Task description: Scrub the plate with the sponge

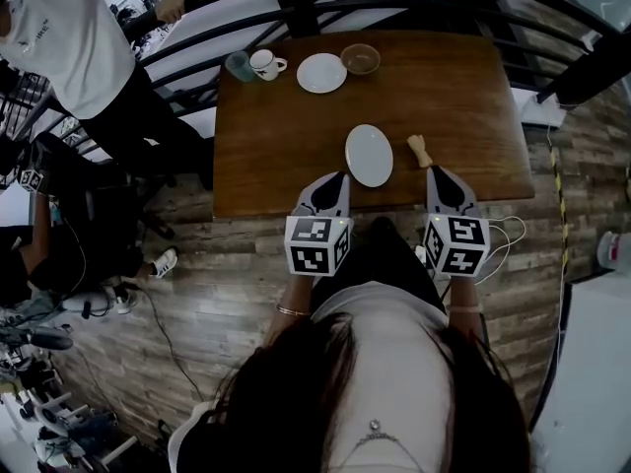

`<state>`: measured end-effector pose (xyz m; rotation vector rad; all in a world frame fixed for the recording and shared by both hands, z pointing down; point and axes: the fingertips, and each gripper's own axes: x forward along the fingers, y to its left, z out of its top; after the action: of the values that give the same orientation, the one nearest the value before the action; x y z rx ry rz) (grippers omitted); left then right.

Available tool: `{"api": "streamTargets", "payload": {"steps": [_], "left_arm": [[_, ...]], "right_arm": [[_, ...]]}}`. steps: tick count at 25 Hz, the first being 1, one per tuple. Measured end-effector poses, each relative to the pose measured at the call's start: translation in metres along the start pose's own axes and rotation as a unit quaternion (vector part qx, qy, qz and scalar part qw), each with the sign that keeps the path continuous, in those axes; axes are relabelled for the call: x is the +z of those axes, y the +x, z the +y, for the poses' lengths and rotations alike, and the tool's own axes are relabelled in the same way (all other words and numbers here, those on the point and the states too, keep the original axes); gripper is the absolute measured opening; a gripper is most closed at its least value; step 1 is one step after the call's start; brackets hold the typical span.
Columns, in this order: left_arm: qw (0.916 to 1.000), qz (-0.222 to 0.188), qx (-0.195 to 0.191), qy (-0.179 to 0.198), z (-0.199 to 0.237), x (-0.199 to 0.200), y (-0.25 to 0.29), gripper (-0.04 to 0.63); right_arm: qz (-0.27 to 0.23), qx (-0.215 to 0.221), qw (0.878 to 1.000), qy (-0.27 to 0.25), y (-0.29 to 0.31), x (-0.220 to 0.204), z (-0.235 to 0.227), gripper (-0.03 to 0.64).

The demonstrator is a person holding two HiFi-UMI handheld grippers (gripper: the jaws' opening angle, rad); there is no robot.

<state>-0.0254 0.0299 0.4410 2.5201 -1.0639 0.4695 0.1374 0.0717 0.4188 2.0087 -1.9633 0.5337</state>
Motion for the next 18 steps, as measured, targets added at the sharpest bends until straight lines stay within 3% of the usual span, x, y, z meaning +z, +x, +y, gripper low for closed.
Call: {"api": "streamTargets", "payload": {"steps": [18], "left_arm": [[0.9958,0.052,0.033,-0.068,0.01,-0.04,0.043,0.012]], "right_arm": [[0.056,0.051,0.997,-0.023,0.051,-0.022,-0.03,0.04]]}}
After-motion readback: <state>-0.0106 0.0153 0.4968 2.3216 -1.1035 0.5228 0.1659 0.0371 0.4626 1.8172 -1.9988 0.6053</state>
